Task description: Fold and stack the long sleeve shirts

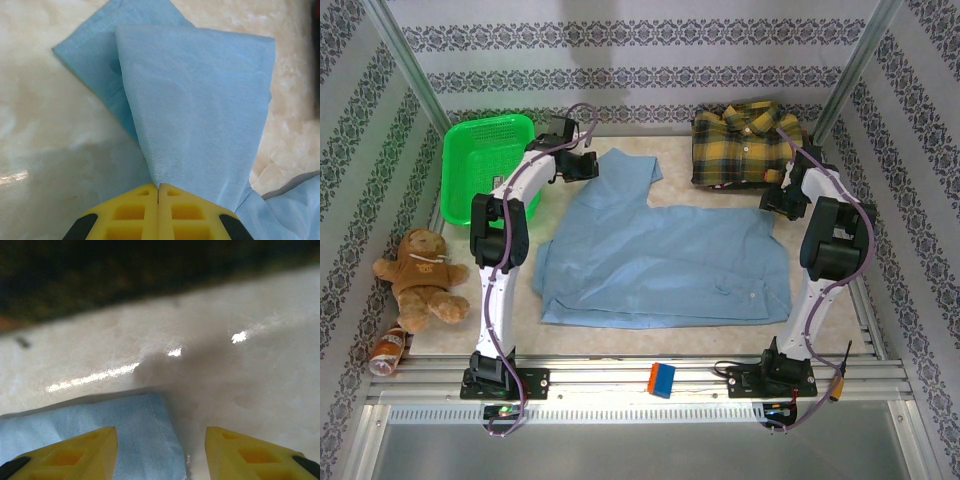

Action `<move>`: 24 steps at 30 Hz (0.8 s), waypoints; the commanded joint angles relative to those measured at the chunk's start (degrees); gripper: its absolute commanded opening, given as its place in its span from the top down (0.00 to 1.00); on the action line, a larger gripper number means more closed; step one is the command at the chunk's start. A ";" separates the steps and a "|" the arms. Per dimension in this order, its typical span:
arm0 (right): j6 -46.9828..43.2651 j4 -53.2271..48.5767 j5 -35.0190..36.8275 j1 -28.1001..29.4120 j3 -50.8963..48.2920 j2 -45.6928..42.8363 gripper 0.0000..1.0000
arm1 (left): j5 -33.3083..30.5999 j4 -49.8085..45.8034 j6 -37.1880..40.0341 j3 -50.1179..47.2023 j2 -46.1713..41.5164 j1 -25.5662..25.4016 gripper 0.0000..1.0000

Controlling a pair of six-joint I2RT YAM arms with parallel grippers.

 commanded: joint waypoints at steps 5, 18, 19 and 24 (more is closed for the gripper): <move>1.15 2.32 -1.57 -0.14 0.57 2.20 0.53 | 2.24 3.33 -1.52 -0.73 -2.31 0.42 1.00; 1.93 3.39 -2.82 0.36 1.14 4.27 0.62 | 2.45 3.31 -0.73 -2.75 -3.22 0.32 1.00; 2.01 3.32 -2.89 0.20 1.22 4.34 0.64 | 2.53 3.38 -0.72 -2.96 -3.31 0.32 1.00; 2.71 3.27 -2.73 0.28 2.24 4.99 0.64 | 2.35 3.94 -0.71 -4.08 -3.99 0.38 1.00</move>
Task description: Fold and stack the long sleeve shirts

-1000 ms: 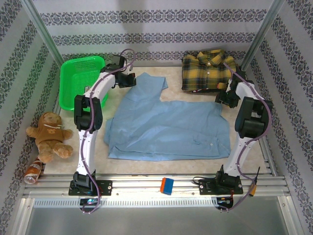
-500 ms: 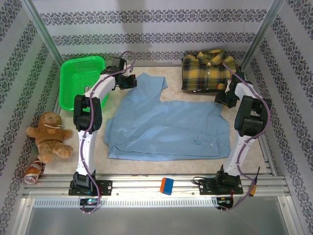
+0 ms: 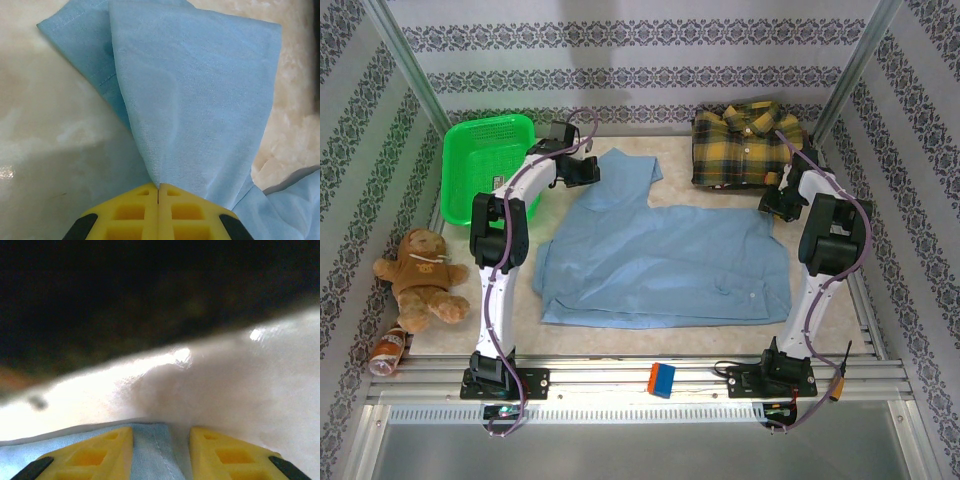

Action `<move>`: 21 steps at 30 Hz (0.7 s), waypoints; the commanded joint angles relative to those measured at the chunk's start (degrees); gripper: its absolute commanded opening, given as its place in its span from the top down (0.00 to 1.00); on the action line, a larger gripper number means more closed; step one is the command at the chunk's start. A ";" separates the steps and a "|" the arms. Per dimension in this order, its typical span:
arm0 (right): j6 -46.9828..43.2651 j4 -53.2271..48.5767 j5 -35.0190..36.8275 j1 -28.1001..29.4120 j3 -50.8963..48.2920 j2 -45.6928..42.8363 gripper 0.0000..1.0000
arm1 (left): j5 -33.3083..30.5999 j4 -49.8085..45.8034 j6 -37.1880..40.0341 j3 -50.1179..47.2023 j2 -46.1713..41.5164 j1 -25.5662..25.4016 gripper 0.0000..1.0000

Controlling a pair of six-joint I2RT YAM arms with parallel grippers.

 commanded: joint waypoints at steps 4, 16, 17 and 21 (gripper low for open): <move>0.88 0.09 -0.11 0.24 1.97 1.24 0.80 | 0.13 1.83 0.36 -1.43 -4.38 0.34 1.00; 0.53 3.39 2.26 0.33 -2.58 -5.67 1.00 | -1.19 10.08 -1.33 -9.83 -11.37 0.77 1.00; 0.27 3.89 2.38 0.24 -3.36 -6.42 1.00 | -1.11 10.81 -1.50 -10.74 -11.98 0.88 1.00; -0.84 5.03 2.95 0.24 -5.75 -8.51 1.00 | -0.13 15.13 -2.21 -15.02 -14.73 1.48 1.00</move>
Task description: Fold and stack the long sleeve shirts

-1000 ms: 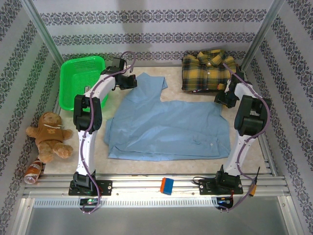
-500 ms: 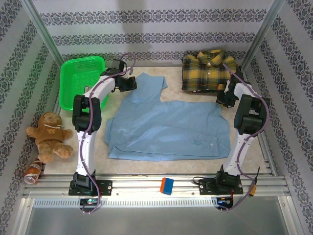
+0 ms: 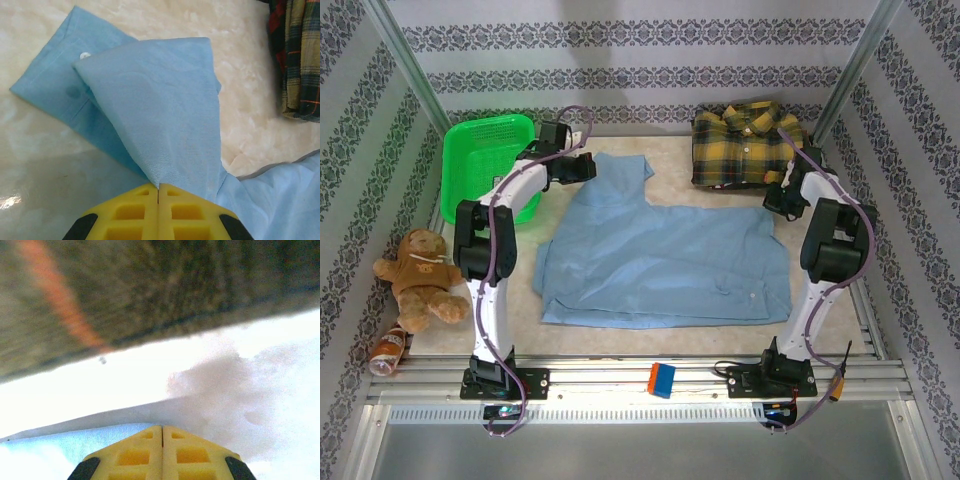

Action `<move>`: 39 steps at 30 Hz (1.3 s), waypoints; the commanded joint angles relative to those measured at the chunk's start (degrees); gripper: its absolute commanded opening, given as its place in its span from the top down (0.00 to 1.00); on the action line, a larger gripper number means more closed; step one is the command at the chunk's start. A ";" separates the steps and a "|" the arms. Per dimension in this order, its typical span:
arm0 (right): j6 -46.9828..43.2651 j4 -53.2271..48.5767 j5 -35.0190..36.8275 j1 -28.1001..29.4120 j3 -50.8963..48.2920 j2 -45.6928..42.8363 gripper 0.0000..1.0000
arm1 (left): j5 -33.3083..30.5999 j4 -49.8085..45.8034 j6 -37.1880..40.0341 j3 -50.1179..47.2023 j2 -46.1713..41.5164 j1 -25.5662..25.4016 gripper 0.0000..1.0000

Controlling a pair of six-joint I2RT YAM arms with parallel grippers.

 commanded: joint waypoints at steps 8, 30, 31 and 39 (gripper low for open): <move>-2.85 4.01 2.48 0.09 -5.96 -6.56 1.00 | 3.05 14.96 -4.11 -9.89 -7.97 3.07 1.00; -7.34 3.44 6.04 -0.75 -10.41 -13.41 1.00 | 2.18 9.22 4.34 -15.84 -15.14 5.43 1.00; -7.33 3.44 6.08 -0.74 -10.42 -13.33 1.00 | 2.22 9.04 4.78 -14.73 -14.79 5.31 1.00; -7.02 2.56 6.76 -0.57 -12.92 -14.84 1.00 | 0.64 4.25 12.22 -10.46 -14.72 1.02 1.00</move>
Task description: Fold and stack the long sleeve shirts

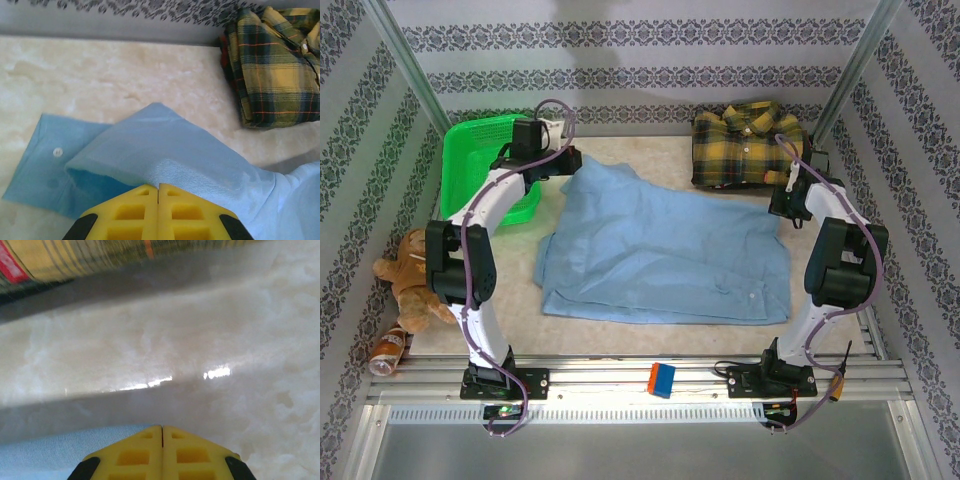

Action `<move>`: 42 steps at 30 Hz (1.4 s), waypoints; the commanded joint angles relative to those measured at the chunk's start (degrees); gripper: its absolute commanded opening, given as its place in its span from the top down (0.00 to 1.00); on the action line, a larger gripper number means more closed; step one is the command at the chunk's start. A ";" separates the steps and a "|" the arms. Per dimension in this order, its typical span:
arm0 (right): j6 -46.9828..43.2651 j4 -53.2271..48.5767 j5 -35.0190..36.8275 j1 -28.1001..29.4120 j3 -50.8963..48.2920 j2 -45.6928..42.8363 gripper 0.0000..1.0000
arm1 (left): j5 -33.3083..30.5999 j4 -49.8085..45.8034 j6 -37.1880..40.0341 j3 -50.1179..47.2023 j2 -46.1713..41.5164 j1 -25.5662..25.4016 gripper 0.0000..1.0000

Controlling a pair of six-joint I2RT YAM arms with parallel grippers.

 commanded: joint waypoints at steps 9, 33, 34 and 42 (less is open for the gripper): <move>2.04 -3.38 5.20 0.57 -6.29 -5.99 1.00 | -10.57 -8.75 10.32 -14.67 -11.01 -5.08 1.00; 7.88 -8.47 14.00 0.79 -15.97 -7.96 1.00 | -23.81 -3.05 -4.32 -34.86 -15.69 -2.16 1.00; 8.13 -8.32 14.17 0.79 -16.24 -8.04 1.00 | -23.57 -3.33 -5.03 -35.73 -16.05 -2.24 1.00; 9.85 -7.93 15.44 0.87 -19.21 -9.04 1.00 | -28.44 -7.32 -6.96 -34.75 -12.96 -2.30 0.99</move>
